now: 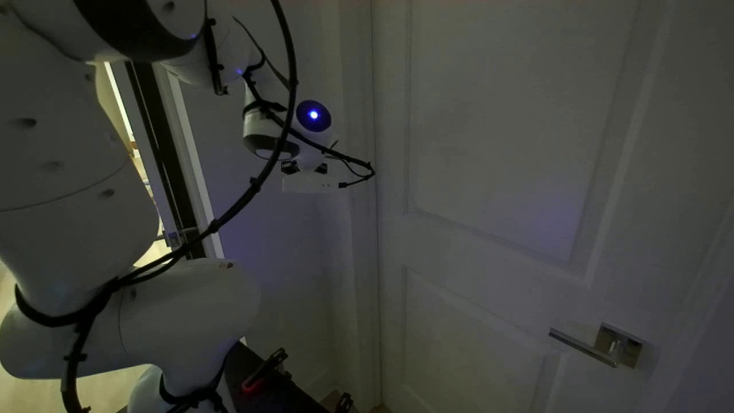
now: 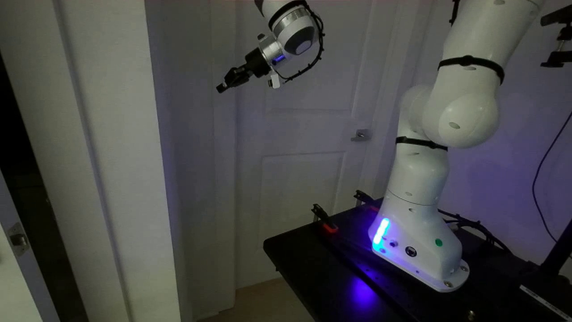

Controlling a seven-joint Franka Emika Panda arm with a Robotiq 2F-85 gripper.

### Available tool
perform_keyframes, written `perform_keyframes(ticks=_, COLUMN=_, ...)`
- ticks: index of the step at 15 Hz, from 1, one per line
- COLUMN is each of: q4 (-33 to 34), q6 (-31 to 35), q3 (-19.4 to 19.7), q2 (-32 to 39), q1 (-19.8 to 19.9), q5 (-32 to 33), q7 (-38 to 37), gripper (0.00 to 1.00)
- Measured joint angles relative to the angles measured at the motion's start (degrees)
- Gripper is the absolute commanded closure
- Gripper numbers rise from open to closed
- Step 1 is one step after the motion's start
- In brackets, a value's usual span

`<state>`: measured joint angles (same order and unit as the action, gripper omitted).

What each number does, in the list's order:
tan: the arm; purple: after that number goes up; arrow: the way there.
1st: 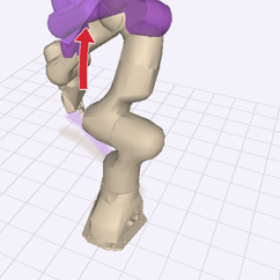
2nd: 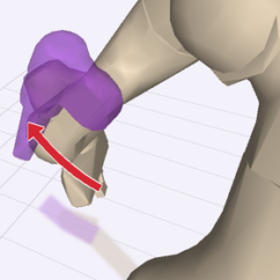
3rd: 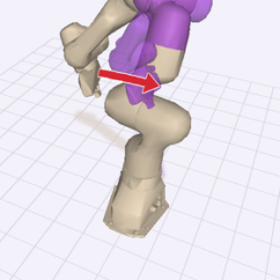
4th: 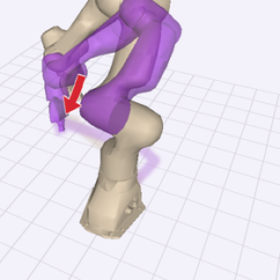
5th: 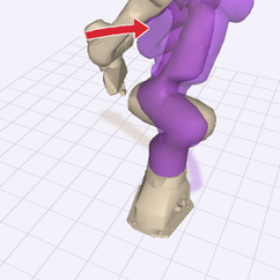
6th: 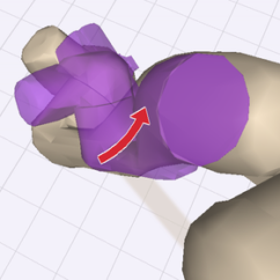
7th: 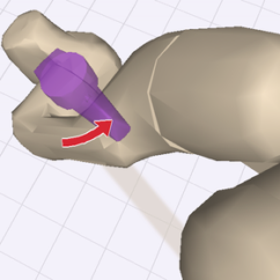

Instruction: Turn on the light

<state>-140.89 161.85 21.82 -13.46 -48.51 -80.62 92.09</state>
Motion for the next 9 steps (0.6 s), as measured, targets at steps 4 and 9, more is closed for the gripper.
perform_keyframes(ticks=4, q4=5.9, q6=0.0, q3=0.0, q2=6.8, q1=-1.2, q5=-5.4, q7=2.7, gripper=1.00)
perform_keyframes(ticks=9, q4=11.6, q6=0.0, q3=-0.3, q2=12.6, q1=-1.6, q5=-7.2, q7=3.1, gripper=1.00)
